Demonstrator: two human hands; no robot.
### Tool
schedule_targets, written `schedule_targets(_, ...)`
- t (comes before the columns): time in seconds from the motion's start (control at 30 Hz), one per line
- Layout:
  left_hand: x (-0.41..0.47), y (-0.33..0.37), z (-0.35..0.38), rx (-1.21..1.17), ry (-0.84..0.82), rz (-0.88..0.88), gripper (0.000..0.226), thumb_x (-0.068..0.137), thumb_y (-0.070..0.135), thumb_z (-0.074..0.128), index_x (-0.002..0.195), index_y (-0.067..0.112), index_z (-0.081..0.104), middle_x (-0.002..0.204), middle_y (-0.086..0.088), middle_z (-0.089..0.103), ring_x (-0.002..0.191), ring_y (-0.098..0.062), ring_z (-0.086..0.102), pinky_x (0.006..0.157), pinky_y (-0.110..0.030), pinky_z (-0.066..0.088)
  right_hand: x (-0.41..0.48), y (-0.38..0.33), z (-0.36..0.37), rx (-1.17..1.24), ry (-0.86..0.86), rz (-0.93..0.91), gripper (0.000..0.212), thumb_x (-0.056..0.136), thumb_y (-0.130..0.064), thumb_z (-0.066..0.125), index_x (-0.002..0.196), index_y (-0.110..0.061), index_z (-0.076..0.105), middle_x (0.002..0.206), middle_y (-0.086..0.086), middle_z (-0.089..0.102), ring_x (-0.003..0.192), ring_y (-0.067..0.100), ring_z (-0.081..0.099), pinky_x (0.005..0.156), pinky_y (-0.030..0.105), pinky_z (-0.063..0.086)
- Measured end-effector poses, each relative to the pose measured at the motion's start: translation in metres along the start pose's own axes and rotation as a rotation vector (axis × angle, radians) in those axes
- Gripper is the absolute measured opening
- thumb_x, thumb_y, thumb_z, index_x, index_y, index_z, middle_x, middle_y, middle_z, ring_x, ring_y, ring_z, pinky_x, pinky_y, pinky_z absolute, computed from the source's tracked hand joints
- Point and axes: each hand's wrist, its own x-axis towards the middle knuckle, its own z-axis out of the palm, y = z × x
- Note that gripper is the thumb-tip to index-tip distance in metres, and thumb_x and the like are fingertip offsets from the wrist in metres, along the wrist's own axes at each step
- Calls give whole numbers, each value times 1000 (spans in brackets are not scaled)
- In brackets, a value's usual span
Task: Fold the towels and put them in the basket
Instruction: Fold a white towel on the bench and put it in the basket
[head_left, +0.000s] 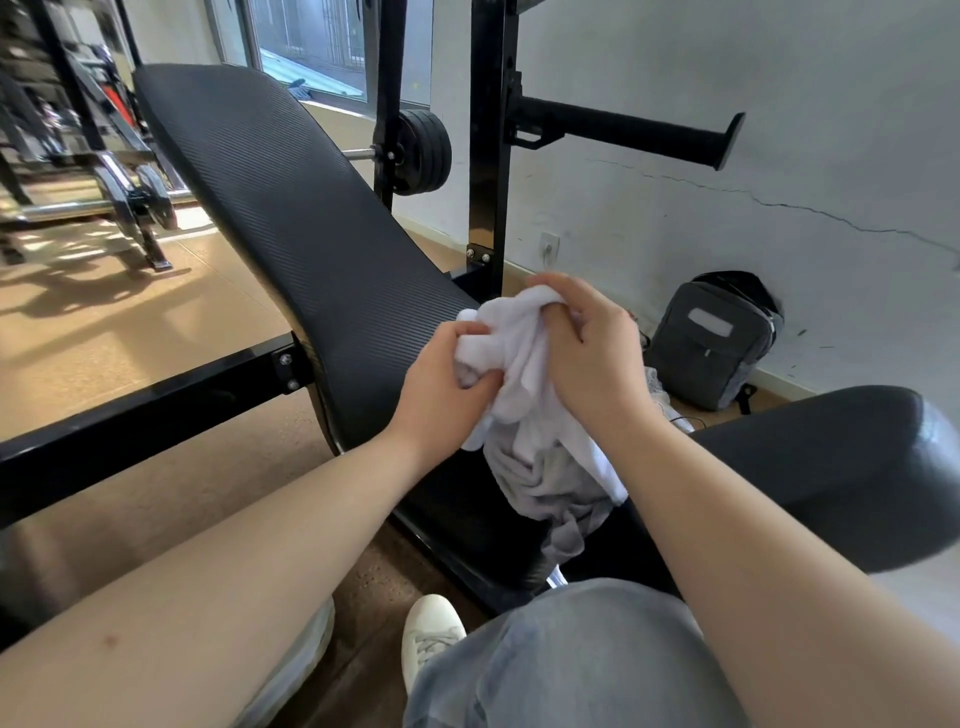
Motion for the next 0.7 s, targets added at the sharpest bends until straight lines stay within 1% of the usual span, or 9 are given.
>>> schedule_targets(0.1,1,-1,10,59,-37,-107,29,86,21,71,102,38,54,96,10,69,85,0,67,63,-15,50,-2,4,18,-207,-245,34,33,99,-26,44,119,-42,65,104,-17,70,99,-1,63,89,25,49)
schedule_targets(0.2,-5,-11,10,105,-86,-311,42,84,32,71,121,29,52,103,5,70,95,-13,69,84,-39,58,-13,17,27,-551,-498,138,42,104,-35,38,144,-40,49,129,-5,66,126,16,54,115,53,27)
schedule_targets(0.27,-11,-20,3,-85,-165,-309,78,75,35,79,143,32,40,120,9,67,107,-7,68,95,-35,57,-12,19,23,-393,-510,201,45,104,-31,39,148,-40,46,137,-4,62,135,16,47,120,50,24)
schedule_targets(0.33,-16,-23,1,-140,-288,-238,105,69,39,88,154,38,25,140,13,56,125,0,57,101,-27,51,-10,14,19,-11,-507,288,44,106,-27,39,147,-40,49,142,-6,57,136,9,44,118,34,31)
schedule_targets(0.37,-16,-23,3,-115,-316,-200,106,69,40,90,153,39,27,142,15,55,128,1,55,102,-26,50,-10,11,18,137,-531,291,42,108,-27,38,146,-38,50,144,-9,54,134,1,44,113,22,33)
schedule_targets(0.47,-10,-18,8,2,-196,-121,50,73,37,83,118,36,60,107,15,73,99,2,69,82,-29,56,-10,4,18,170,-526,194,40,110,-30,36,147,-34,51,141,-9,56,123,-13,46,96,7,32)
schedule_targets(0.57,-3,-12,2,-75,-4,-175,30,69,47,70,95,31,68,90,12,75,86,-1,71,78,-31,57,-10,6,18,-86,-450,155,49,101,-32,47,150,-35,43,151,-7,46,137,7,41,107,28,31)
schedule_targets(0.63,7,-7,-5,-132,120,-220,27,74,43,66,97,31,70,94,10,75,90,-5,72,82,-36,59,-11,8,19,-298,-476,149,61,90,-39,55,149,-40,39,152,-5,43,139,19,41,112,46,34)
schedule_targets(0.7,17,2,-12,-199,185,-243,24,84,32,57,102,27,71,95,4,74,98,-16,71,83,-41,59,-10,10,20,-439,-538,168,60,79,-47,57,137,-49,43,139,-6,50,127,26,49,104,58,41)
